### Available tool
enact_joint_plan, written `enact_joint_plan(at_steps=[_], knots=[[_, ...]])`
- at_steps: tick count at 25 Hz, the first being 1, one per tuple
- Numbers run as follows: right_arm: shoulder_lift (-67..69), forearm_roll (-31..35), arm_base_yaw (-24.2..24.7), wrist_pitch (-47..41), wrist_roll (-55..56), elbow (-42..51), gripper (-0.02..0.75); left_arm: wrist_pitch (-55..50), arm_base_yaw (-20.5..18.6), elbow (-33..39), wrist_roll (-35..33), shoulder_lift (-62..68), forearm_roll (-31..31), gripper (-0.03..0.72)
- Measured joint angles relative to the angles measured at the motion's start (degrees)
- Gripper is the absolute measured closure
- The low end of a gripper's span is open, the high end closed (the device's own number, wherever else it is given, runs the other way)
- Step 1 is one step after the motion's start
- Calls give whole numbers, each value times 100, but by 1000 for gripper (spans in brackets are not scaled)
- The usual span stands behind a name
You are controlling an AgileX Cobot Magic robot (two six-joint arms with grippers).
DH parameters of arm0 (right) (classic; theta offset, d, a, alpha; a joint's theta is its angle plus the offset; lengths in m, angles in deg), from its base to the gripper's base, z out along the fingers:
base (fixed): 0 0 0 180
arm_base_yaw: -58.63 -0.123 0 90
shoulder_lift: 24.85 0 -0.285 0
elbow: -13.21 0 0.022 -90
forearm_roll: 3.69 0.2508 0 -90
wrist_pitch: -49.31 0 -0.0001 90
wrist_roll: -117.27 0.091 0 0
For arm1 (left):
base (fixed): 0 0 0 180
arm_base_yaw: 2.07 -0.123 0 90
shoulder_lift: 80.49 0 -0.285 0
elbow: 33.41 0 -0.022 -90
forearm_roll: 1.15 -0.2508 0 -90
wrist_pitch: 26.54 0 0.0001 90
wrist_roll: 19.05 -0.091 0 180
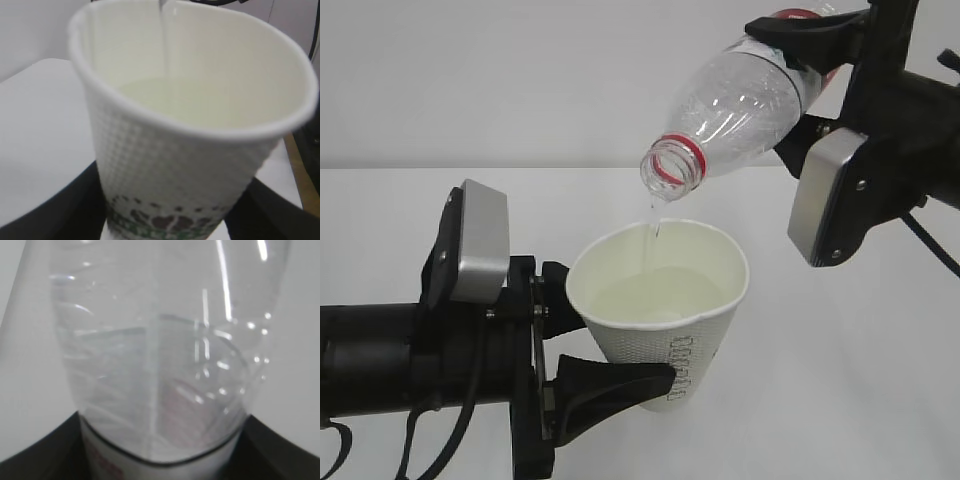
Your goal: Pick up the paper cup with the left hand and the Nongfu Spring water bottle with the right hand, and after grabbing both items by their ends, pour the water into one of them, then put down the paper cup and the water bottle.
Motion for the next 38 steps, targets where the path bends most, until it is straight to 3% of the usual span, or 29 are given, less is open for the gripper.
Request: enact_joint_plan(at_steps=[24,38], knots=[[0,10,0,0,622,0,253,12,0,0,0,0,0,202],[0,10,0,91,1530,0,253,12,0,0,0,0,0,202]])
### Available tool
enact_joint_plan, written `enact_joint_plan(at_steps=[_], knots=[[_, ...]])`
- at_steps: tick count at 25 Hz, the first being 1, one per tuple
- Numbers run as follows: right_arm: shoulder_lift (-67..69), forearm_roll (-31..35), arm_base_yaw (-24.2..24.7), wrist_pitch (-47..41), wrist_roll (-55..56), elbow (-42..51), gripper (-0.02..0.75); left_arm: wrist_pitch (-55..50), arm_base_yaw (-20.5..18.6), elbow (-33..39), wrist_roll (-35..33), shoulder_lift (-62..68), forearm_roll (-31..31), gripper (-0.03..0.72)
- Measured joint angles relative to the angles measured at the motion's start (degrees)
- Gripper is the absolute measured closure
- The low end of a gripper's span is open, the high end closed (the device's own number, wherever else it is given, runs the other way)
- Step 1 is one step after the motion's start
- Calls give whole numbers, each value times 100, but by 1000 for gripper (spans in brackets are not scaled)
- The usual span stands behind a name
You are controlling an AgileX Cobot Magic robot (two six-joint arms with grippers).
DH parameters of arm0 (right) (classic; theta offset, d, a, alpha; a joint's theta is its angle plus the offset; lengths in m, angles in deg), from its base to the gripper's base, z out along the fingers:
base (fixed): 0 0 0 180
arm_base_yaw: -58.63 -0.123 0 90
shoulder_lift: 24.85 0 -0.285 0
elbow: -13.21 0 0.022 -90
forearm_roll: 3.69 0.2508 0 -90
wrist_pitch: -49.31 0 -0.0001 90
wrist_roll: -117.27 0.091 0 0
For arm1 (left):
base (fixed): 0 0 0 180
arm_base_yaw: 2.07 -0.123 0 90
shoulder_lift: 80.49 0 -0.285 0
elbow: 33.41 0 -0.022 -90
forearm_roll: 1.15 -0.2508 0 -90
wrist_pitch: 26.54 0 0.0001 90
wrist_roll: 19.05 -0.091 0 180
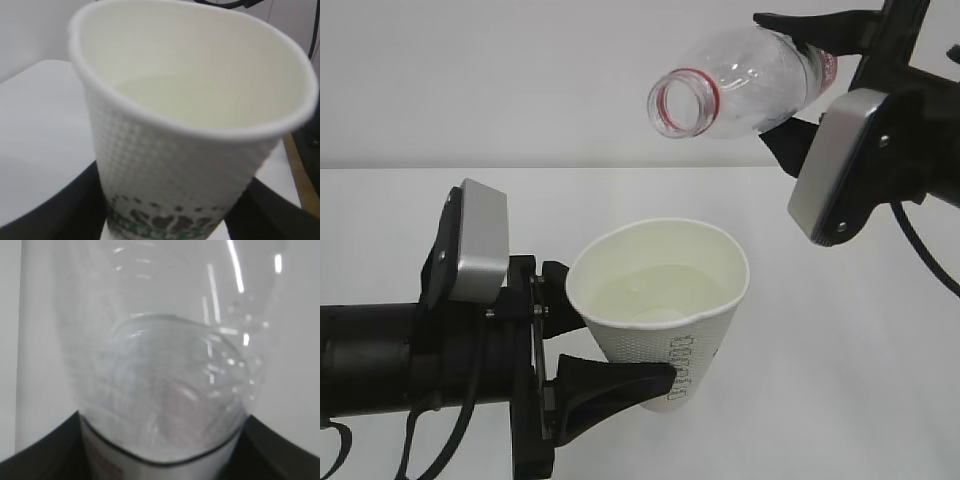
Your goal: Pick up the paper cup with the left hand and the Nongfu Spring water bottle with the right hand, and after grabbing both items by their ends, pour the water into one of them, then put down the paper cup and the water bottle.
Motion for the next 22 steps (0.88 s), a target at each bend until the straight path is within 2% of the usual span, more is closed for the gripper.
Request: enact_joint_plan(at_steps=[22], knots=[[0,10,0,22,1353,0,253,0,0,0,0,0,0,202]])
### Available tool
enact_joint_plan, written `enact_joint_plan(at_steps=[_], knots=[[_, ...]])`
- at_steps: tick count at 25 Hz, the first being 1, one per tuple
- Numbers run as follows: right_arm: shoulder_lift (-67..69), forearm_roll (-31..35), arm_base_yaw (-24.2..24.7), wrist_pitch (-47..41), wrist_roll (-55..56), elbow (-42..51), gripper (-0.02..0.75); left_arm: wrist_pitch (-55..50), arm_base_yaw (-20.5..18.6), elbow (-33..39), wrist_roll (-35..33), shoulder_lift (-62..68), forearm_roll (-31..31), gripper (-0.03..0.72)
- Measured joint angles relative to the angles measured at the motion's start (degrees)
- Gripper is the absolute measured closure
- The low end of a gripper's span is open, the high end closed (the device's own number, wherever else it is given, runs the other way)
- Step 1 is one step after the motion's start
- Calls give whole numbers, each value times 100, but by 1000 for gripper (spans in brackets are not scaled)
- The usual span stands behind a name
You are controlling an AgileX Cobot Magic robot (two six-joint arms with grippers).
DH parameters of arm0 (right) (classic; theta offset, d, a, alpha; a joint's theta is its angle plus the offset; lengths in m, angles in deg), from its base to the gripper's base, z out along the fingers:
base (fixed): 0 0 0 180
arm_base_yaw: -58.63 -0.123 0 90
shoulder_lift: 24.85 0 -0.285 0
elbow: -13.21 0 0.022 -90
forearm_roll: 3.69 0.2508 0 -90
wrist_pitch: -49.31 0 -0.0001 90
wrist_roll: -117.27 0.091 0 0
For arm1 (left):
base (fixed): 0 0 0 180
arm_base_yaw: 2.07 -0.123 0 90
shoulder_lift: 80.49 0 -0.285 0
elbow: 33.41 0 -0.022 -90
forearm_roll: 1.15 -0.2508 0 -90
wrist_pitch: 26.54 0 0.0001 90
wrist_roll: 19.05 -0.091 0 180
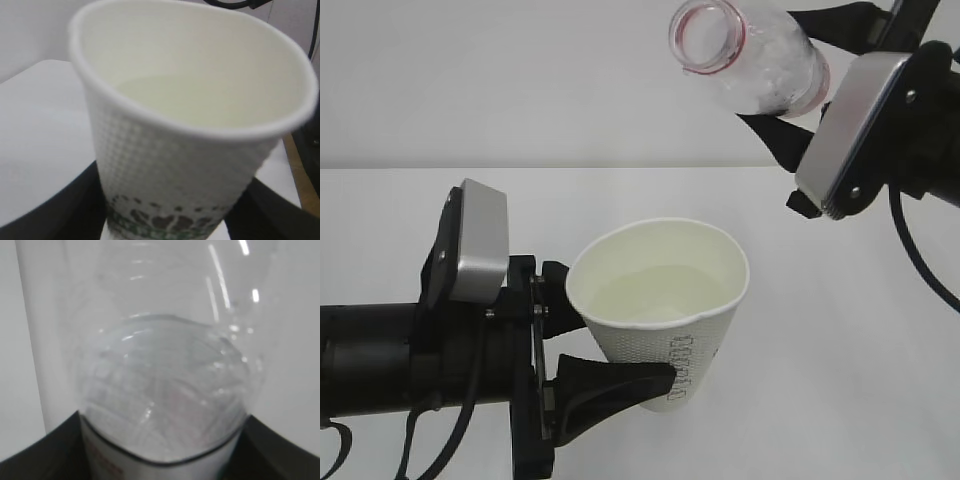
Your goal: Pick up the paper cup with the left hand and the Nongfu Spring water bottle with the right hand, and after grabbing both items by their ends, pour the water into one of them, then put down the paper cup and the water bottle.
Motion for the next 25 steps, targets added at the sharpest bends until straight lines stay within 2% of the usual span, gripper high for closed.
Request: enact_joint_plan(at_steps=[25], knots=[[0,0,0,-90,1955,0,253,0,0,0,0,0,0,202]])
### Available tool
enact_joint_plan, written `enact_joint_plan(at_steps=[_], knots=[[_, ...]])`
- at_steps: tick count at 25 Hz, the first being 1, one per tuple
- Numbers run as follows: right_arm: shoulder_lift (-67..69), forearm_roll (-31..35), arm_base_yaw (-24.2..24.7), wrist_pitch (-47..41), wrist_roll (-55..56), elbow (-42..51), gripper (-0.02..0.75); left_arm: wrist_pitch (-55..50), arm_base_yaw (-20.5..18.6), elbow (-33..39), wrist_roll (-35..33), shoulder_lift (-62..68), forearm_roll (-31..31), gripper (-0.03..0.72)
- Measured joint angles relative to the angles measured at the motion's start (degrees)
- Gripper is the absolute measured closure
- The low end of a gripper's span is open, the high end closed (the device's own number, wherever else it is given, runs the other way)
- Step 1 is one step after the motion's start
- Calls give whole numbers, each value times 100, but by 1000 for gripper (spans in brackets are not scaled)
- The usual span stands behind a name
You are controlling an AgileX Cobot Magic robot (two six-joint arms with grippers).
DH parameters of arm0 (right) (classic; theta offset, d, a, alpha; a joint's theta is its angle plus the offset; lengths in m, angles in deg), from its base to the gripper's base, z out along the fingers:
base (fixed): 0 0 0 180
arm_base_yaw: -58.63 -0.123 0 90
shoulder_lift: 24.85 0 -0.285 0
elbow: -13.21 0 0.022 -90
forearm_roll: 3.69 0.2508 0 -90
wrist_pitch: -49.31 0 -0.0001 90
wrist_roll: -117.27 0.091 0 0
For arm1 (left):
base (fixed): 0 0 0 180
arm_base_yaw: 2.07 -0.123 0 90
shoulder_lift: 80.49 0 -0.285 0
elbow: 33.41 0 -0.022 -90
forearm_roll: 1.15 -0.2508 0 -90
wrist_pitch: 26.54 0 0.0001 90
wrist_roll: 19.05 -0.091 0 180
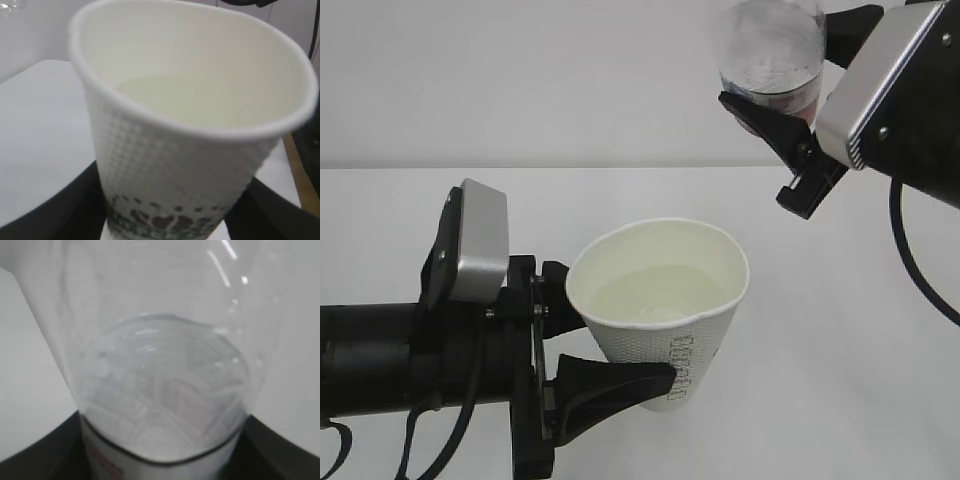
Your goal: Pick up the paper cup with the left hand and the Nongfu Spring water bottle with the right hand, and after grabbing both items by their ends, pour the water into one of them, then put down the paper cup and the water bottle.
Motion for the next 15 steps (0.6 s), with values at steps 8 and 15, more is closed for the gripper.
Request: enact_joint_plan(at_steps=[8,15], knots=[[0,0,0,-185,572,0,253,0,0,0,0,0,0,202],[0,0,0,-206,1009,0,253,0,0,0,0,0,0,202]])
